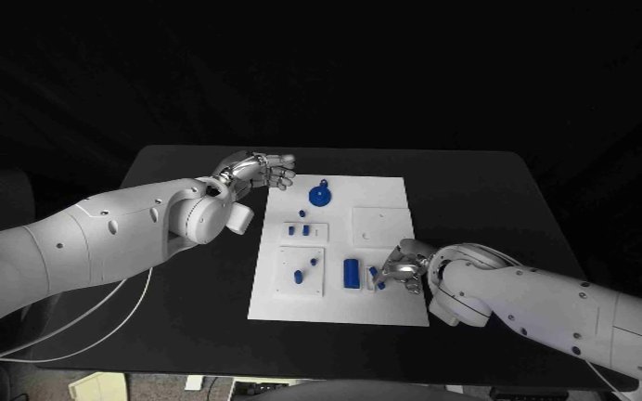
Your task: Assemble the parts on the task board
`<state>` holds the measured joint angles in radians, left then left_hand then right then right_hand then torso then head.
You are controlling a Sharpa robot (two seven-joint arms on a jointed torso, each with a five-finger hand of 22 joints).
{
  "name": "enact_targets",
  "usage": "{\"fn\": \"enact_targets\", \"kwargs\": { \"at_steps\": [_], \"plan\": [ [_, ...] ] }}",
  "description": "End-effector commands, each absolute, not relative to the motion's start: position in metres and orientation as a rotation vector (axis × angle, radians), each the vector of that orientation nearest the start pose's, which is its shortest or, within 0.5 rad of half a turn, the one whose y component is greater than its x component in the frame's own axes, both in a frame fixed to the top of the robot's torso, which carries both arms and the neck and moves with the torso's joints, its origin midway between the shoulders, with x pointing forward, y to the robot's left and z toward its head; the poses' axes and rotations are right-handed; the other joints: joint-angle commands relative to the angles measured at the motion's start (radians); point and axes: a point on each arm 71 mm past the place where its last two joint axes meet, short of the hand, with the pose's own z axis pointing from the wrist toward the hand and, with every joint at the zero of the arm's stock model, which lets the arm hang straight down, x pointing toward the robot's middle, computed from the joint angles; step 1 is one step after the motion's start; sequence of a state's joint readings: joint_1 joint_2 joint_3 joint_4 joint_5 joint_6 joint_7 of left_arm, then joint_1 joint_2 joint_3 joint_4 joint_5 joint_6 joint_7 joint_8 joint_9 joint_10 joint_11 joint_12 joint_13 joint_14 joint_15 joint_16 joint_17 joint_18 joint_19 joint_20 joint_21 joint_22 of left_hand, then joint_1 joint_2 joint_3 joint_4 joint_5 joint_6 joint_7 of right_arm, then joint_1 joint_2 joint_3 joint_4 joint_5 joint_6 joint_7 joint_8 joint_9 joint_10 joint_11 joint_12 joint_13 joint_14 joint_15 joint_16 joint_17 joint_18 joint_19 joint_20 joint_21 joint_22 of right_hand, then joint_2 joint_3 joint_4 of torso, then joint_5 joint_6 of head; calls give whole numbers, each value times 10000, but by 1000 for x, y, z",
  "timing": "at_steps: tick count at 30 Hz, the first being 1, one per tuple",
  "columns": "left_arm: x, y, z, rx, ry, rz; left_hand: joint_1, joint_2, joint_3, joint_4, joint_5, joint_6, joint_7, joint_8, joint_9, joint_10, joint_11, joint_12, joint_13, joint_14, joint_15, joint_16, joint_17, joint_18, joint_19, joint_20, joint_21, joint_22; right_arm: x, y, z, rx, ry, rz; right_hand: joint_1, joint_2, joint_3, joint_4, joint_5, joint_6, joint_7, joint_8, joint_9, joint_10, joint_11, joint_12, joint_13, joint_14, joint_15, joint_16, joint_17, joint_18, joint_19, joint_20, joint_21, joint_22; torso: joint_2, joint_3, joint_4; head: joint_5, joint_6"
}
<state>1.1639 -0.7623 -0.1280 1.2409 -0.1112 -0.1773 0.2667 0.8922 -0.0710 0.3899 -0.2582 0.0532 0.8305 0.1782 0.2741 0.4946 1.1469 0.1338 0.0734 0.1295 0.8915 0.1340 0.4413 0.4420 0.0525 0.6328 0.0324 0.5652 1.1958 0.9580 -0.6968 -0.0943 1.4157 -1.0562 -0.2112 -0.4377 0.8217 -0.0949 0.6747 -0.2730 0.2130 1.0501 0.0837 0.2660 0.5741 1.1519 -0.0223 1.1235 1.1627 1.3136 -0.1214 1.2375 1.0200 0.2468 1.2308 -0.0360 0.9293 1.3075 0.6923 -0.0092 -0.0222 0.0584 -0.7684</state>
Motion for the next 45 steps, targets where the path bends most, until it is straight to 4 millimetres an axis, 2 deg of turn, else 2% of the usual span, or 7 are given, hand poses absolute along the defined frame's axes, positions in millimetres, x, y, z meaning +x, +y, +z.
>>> {"fn": "enact_targets", "kwargs": {
  "at_steps": [1,11,33,37,43,44,45],
  "plan": [
    [513,247,-250,-11113,16600,-13264,-20,46,-8,70,-15,-20,-17,65,-17,34,22,-28,-14,77,7,-65,20,187,39,23,-62,17,425,-175,-347,4739,22997,5362,-47,-34,-73,-3,56,49,28,-46,-10,15,-22,62,-15,-7,-82,18,13,150,28,-45,-34,114,-2,-5,1,-10,14],
    [513,246,-250,-11113,16604,-13264,-20,43,-8,71,-16,-21,-17,65,-18,33,23,-28,-16,79,7,-70,26,186,40,23,-65,22,427,-170,-350,4517,23238,5181,-57,-33,-106,-8,89,42,28,-53,-22,8,-23,60,-14,-11,-85,14,15,150,26,-58,-45,110,-1,-5,0,-28,43],
    [513,246,-250,-11121,16622,-13261,-19,38,-7,75,-15,-20,-17,68,-21,35,23,-28,-19,83,6,-80,39,186,43,22,-72,31,428,-166,-351,3776,23419,4810,-433,-140,-307,195,-378,13,35,-94,-108,-58,-18,35,-9,-33,-87,-26,23,150,6,-71,-126,93,3,5,-4,-46,61],
    [513,247,-250,-11124,16621,-13252,-19,38,-7,77,-16,-20,-17,69,-21,35,23,-28,-19,83,6,-82,42,186,43,22,-73,32,427,-164,-352,3871,23589,5217,-611,-333,-303,319,-923,2,31,-107,-144,-79,-19,28,-7,-35,-91,-43,29,150,5,-87,-157,92,2,4,1,-43,57],
    [513,247,-250,-11127,16623,-13248,-19,38,-7,77,-16,-20,-17,69,-22,35,23,-28,-19,83,6,-82,42,186,43,22,-73,33,427,-165,-352,3918,23561,5359,-634,-351,-302,334,-997,3,33,-107,-148,-80,-20,29,-7,-35,-91,-45,30,150,7,-89,-158,93,3,1,7,-39,44],
    [513,247,-250,-11127,16624,-13249,-20,38,-7,77,-16,-20,-17,69,-22,36,23,-28,-20,83,6,-83,43,186,43,22,-74,33,427,-165,-352,3921,23546,5378,-807,-433,-358,445,-1465,-7,37,-112,-154,-88,-22,24,-8,-40,-85,-51,31,150,4,-85,-170,89,3,1,7,-39,44],
    [513,247,-250,-11128,16621,-13244,-20,38,-7,77,-16,-20,-17,69,-22,36,23,-28,-20,83,6,-83,43,186,44,22,-74,33,427,-165,-351,3922,23525,5406,-803,-442,-336,455,-1537,-8,33,-112,-157,-91,-20,23,-8,-41,-92,-53,31,150,0,-93,-176,88,3,1,7,-39,44]
  ]
}}
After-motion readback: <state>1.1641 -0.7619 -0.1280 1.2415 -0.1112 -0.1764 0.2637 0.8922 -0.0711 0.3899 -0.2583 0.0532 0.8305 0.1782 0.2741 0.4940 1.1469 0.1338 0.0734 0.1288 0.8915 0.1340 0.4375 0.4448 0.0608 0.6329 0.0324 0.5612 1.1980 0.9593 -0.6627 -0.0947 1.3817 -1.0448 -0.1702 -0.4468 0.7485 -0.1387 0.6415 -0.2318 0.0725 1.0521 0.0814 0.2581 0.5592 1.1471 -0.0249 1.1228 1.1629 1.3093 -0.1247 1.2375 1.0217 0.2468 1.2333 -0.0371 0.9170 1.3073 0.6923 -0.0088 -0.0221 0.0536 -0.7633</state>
